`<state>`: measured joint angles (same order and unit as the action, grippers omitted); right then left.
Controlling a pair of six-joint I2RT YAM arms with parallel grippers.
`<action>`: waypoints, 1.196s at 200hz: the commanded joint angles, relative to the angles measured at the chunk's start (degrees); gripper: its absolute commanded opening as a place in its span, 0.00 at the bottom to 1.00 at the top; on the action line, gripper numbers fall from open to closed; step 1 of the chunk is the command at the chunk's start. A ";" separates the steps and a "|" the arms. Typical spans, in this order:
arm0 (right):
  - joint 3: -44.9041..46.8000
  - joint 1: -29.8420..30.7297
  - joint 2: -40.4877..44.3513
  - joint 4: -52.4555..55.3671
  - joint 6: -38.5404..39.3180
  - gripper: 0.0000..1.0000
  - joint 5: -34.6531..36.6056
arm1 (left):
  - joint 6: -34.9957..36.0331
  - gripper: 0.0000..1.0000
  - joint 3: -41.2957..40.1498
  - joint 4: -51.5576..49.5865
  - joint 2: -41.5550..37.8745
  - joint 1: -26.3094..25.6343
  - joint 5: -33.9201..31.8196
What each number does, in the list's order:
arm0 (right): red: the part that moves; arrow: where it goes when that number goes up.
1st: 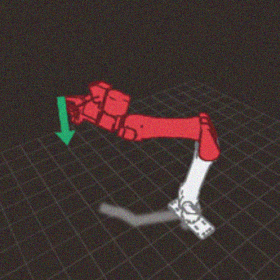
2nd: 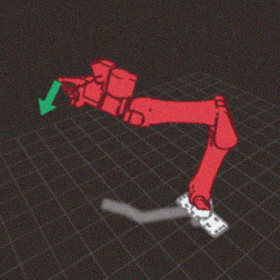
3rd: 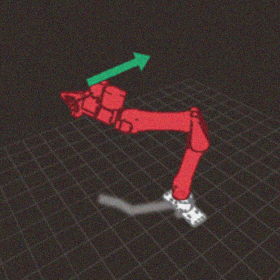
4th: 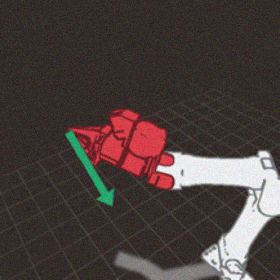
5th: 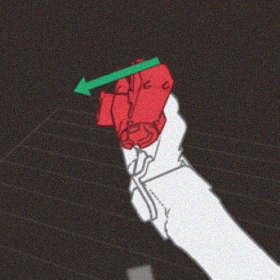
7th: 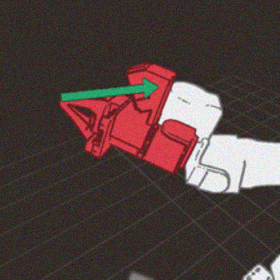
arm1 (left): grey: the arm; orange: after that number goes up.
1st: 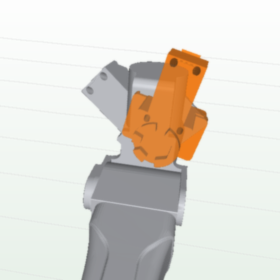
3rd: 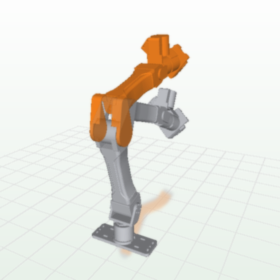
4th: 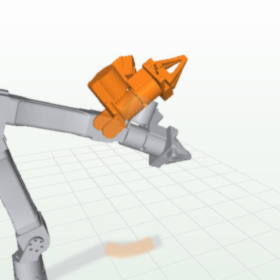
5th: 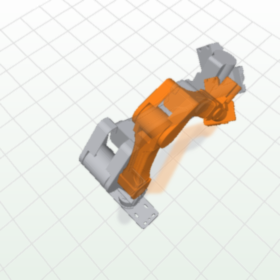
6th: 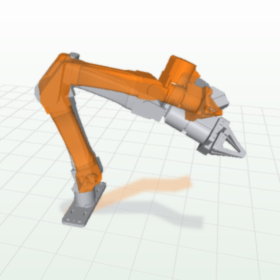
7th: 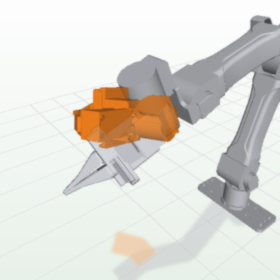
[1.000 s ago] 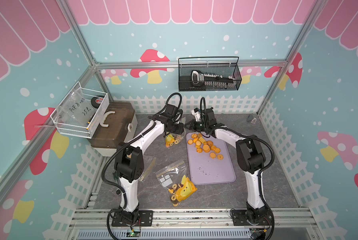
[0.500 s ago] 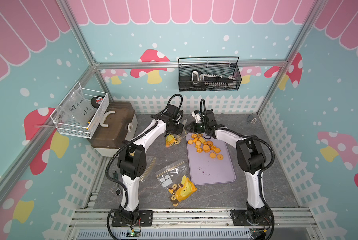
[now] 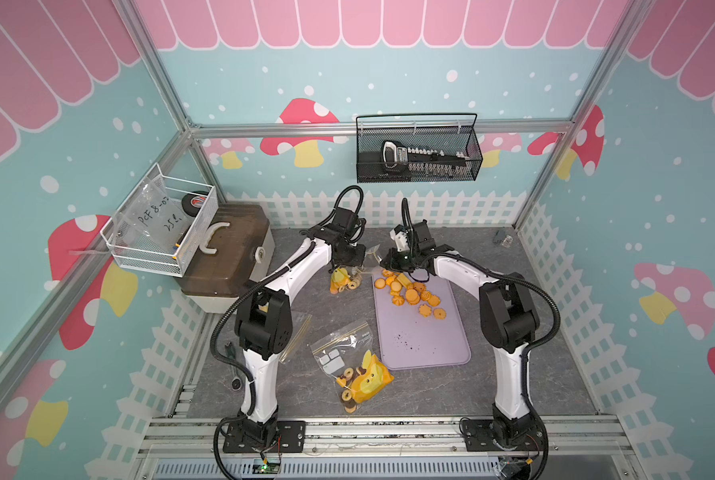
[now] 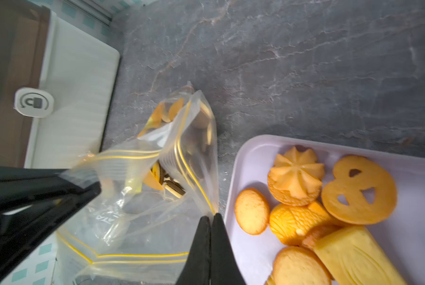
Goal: Pour cookies out of the ziploc bag
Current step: Open the ziploc bag at the center of the board.
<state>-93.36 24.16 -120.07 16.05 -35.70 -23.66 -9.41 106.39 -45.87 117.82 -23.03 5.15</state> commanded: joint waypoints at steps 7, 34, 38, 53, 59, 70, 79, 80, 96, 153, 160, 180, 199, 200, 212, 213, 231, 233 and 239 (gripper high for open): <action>0.41 -1.22 2.25 3.90 3.31 0.00 3.45 | -1.52 0.00 0.28 1.05 -1.11 -0.09 0.19; 1.06 -1.64 3.87 1.24 6.70 0.02 -2.04 | -0.89 0.00 1.15 0.68 -0.27 -0.09 0.59; 1.14 -1.71 4.12 0.81 7.18 0.04 -3.00 | -0.90 0.00 1.24 0.56 -0.20 -0.10 0.56; 1.25 -1.84 5.35 0.68 9.90 0.27 -6.12 | -0.79 0.00 1.35 0.33 -0.18 -0.09 0.83; 1.81 -1.88 6.24 0.72 11.25 0.38 -6.52 | -0.62 0.00 1.29 0.33 -0.14 -0.14 0.96; 3.27 -1.96 8.18 0.48 13.61 0.55 -6.40 | -0.48 0.00 1.37 0.29 -0.22 -0.18 1.09; 4.46 -1.93 9.68 0.21 15.61 0.62 -6.42 | -0.40 0.00 1.51 0.22 -0.37 -0.18 1.11; 4.61 -1.93 9.90 0.21 16.13 0.63 -6.45 | -0.38 0.00 1.52 0.23 -0.39 -0.18 1.10; 7.80 -1.92 13.31 -2.39 19.56 0.75 -9.14 | -0.15 0.00 1.94 -0.06 -0.18 -0.18 1.18; 12.14 0.19 13.87 -12.04 27.51 0.84 -21.35 | 0.31 0.00 3.00 -0.89 0.26 -0.18 1.78; 11.85 0.71 13.32 -12.93 27.52 0.84 -21.64 | 0.31 0.00 3.25 -0.97 0.30 -0.10 2.08; 9.46 1.89 11.70 -12.98 27.88 0.83 -21.32 | 0.27 0.00 3.54 -1.04 0.52 -0.09 2.81; 7.10 2.36 7.68 -13.44 27.20 0.81 -21.72 | 0.34 0.00 3.67 -0.98 0.61 -0.09 3.02; 6.95 2.37 7.58 -13.43 27.15 0.81 -21.75 | 0.35 0.00 3.66 -0.98 0.63 -0.09 3.02; 5.84 2.48 6.10 -13.25 26.85 0.80 -22.04 | 0.18 0.00 3.81 -0.99 0.66 0.06 3.19; 5.75 2.52 6.00 -13.29 26.84 0.80 -22.08 | 0.23 0.00 3.78 -1.03 0.66 0.08 3.20; 5.65 2.87 5.14 -13.37 26.91 0.79 -21.41 | 0.10 0.00 3.94 -0.99 0.66 0.31 3.40; 5.71 2.90 5.12 -13.38 26.91 0.79 -21.25 | 0.05 0.00 4.03 -0.98 0.72 0.32 3.45; 5.75 3.07 4.90 -13.33 27.06 0.78 -20.89 | 0.01 0.00 4.07 -1.04 0.78 0.35 3.69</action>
<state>-86.21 26.74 -114.08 3.46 -10.55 -43.99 -9.65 108.16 -46.50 117.82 -23.05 7.55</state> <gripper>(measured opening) 0.790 0.044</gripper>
